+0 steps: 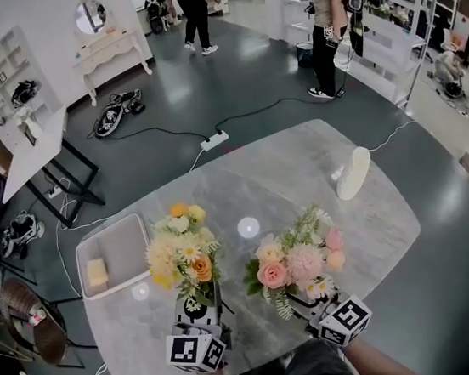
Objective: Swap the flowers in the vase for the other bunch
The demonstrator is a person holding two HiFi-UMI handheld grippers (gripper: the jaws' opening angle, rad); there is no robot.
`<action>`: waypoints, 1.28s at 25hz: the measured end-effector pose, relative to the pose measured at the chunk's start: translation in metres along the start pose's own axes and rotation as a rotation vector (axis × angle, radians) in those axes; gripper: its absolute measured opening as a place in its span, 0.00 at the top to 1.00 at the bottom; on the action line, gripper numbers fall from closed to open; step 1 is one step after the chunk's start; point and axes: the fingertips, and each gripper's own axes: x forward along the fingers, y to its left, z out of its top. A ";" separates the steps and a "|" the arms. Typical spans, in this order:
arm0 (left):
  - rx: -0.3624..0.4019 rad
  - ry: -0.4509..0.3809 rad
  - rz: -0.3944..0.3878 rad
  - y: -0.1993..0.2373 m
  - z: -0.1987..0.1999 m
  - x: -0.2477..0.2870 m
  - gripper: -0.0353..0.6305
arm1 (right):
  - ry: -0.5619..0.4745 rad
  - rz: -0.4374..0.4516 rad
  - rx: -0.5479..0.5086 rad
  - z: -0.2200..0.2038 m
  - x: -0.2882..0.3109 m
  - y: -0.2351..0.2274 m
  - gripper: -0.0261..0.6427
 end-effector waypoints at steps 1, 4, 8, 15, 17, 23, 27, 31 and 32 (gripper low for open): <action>0.000 0.000 0.001 0.000 0.000 -0.001 0.86 | 0.006 0.003 0.000 -0.002 0.000 0.001 0.54; -0.006 -0.006 0.010 0.000 0.000 -0.005 0.86 | 0.028 0.009 0.003 -0.015 -0.002 0.002 0.54; -0.006 -0.019 0.030 -0.007 0.000 -0.016 0.86 | 0.049 0.025 0.018 -0.022 -0.013 0.005 0.54; -0.029 -0.038 0.103 -0.018 0.000 -0.046 0.86 | 0.078 0.066 0.040 -0.026 -0.026 0.010 0.54; -0.035 -0.048 0.117 -0.026 0.001 -0.055 0.86 | 0.083 0.084 0.032 -0.023 -0.032 0.014 0.55; -0.044 -0.069 0.132 -0.052 0.000 -0.074 0.86 | 0.080 0.111 -0.005 -0.017 -0.050 0.026 0.65; -0.043 -0.079 0.142 -0.075 -0.002 -0.089 0.86 | 0.066 0.123 -0.020 -0.008 -0.069 0.031 0.78; -0.039 -0.086 0.151 -0.091 -0.004 -0.104 0.86 | 0.050 0.144 -0.036 0.000 -0.086 0.042 0.87; -0.037 -0.089 0.154 -0.095 -0.004 -0.107 0.86 | 0.046 0.150 -0.041 0.003 -0.090 0.045 0.88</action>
